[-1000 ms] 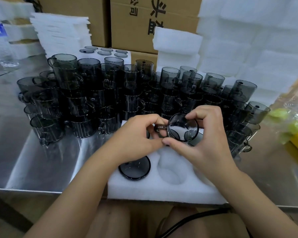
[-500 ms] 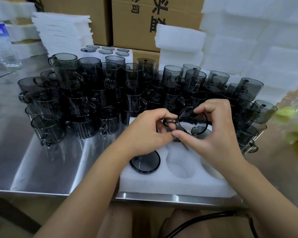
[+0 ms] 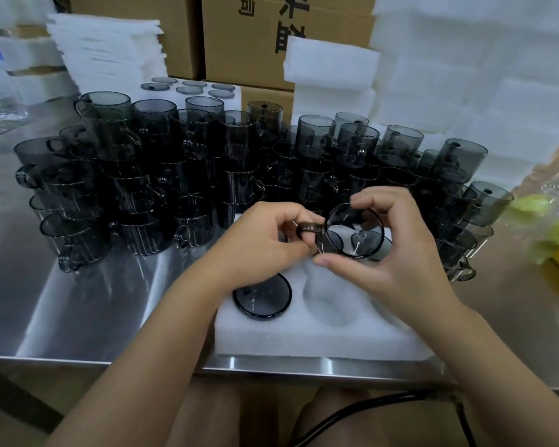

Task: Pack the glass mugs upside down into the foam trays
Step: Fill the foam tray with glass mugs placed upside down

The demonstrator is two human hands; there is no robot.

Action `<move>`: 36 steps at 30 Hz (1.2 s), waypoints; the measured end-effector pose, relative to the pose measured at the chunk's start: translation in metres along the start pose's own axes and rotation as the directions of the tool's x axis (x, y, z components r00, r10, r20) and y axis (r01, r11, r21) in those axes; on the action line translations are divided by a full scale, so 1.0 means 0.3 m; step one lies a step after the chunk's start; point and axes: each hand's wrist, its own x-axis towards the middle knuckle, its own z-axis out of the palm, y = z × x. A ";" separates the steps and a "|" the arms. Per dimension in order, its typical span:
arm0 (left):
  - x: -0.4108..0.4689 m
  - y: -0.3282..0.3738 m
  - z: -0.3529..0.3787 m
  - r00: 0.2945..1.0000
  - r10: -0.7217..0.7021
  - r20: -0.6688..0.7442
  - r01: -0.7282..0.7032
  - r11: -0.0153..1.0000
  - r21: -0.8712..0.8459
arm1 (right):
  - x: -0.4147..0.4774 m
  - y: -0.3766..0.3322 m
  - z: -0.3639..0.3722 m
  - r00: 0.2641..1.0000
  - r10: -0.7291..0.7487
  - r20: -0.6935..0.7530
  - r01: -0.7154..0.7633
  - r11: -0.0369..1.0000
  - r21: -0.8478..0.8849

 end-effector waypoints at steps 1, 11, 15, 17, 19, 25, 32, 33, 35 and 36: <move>-0.004 -0.002 -0.001 1.000 0.003 -0.005 -0.003 1.000 -0.020 | -0.005 -0.002 -0.004 0.999 0.012 0.035 -0.012 1.000 0.011; -0.013 -0.006 -0.006 1.000 0.005 -0.025 -0.009 0.989 -0.146 | -0.045 -0.058 -0.022 0.970 0.184 0.158 -0.190 0.981 0.024; -0.012 -0.009 -0.006 0.998 -0.011 -0.066 -0.001 0.983 -0.182 | -0.069 -0.092 -0.002 0.930 0.252 0.270 -0.212 0.963 -0.167; -0.014 -0.008 -0.005 0.998 -0.001 -0.060 -0.008 0.988 -0.152 | -0.074 -0.106 0.009 0.923 0.252 0.289 -0.176 0.948 -0.265; -0.017 -0.007 -0.005 0.998 0.007 -0.065 -0.016 0.990 -0.138 | -0.077 -0.117 0.012 0.919 0.257 0.299 -0.150 0.929 -0.338; -0.022 -0.009 -0.009 0.997 0.031 -0.069 -0.038 0.994 -0.106 | -0.103 -0.121 0.005 0.918 0.229 0.325 -0.075 0.903 -0.423; -0.019 -0.013 -0.005 0.999 0.035 0.010 -0.035 0.999 -0.030 | -0.123 -0.132 0.001 0.932 0.169 0.320 0.011 0.870 -0.493; -0.018 -0.013 -0.004 0.999 0.034 0.036 -0.033 0.999 -0.009 | -0.126 -0.134 0.004 0.935 0.160 0.317 0.024 0.863 -0.505; -0.019 -0.014 -0.003 0.996 0.029 0.083 -0.032 0.999 0.037 | -0.129 -0.137 0.004 0.937 0.151 0.315 0.028 0.866 -0.499; -0.019 -0.014 -0.003 0.995 0.023 0.100 -0.028 0.998 0.050 | -0.131 -0.136 0.002 0.937 0.153 0.314 0.022 0.871 -0.491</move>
